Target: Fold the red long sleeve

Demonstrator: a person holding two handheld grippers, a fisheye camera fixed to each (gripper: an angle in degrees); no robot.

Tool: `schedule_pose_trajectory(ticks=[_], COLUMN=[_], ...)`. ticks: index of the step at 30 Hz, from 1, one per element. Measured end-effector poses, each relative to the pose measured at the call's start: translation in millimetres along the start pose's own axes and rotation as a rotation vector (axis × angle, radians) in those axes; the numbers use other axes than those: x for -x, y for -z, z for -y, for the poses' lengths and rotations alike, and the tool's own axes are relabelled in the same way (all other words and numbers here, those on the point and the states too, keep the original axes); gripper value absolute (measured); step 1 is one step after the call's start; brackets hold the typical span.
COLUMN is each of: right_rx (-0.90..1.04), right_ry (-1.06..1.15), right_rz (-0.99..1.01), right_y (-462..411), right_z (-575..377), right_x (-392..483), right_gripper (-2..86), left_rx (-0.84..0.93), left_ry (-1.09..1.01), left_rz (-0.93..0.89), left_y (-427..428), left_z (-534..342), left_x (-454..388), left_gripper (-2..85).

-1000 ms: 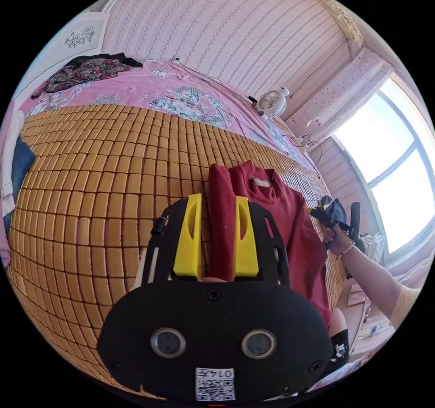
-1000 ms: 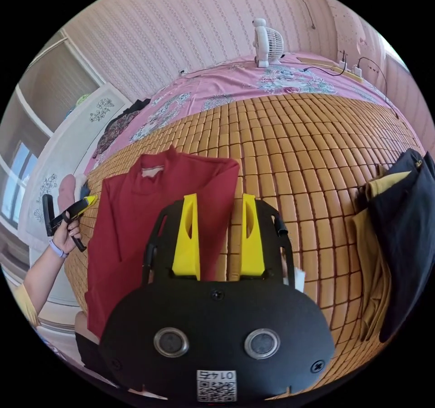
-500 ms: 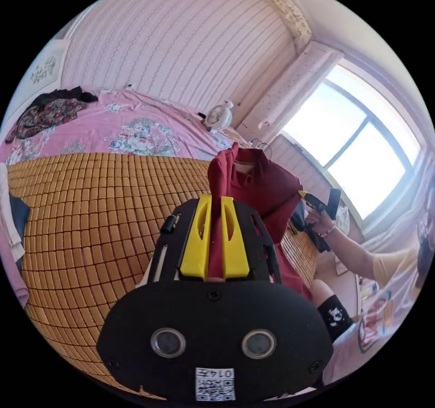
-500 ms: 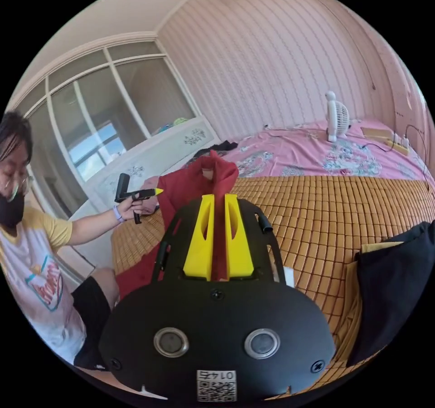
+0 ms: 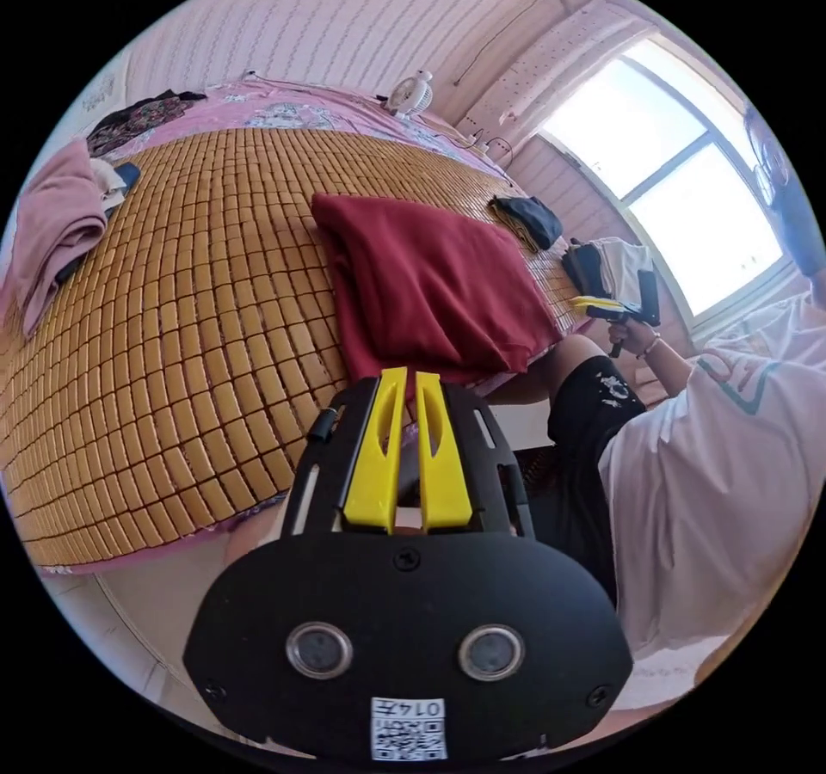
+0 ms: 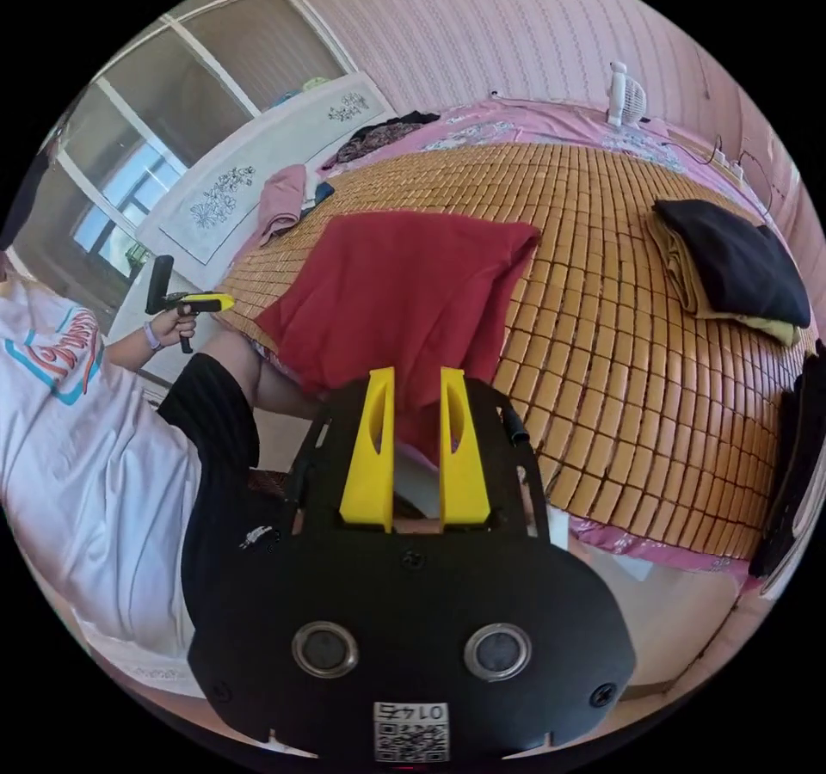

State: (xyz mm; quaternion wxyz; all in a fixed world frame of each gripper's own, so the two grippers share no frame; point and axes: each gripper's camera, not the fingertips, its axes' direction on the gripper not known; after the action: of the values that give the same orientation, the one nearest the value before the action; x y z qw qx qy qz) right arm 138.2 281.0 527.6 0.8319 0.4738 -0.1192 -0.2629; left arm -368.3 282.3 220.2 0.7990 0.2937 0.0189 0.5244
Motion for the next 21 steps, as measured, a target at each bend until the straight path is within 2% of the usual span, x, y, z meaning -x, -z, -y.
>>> schedule_pose_trajectory(ticks=[5,10,13,15,21], right_rx=[-0.024,0.157,0.289,0.515,0.693], right_ry=[0.213,0.404,0.465,0.495,0.619], right_rz=[-0.044,-0.175,-0.242,-0.296,-0.361], right_y=[-30.7,-111.6,-169.9,-230.2,-274.6], right_z=[80.6,193.2,261.6,296.2,335.8], right_x=[59.5,117.7,134.0,135.4,164.6], right_gripper=[2.4,0.0,-0.2,-0.3,-0.4], left_rx=[-0.057,0.075,0.186,0.099,0.077], left_ry=[-0.081,-0.356,-0.408,-0.407,-0.379], left_rz=[0.039,0.148,0.226,0.225,0.254], left_y=[-53.7,-155.6,-198.8,-198.1,-212.1], left_z=[31.2,57.4,41.5,26.7,15.7], left_x=[-60.2,-142.7,-149.0,-147.1,-152.2], left_gripper=[-0.9,-1.0,-1.0,-1.0,-1.0])
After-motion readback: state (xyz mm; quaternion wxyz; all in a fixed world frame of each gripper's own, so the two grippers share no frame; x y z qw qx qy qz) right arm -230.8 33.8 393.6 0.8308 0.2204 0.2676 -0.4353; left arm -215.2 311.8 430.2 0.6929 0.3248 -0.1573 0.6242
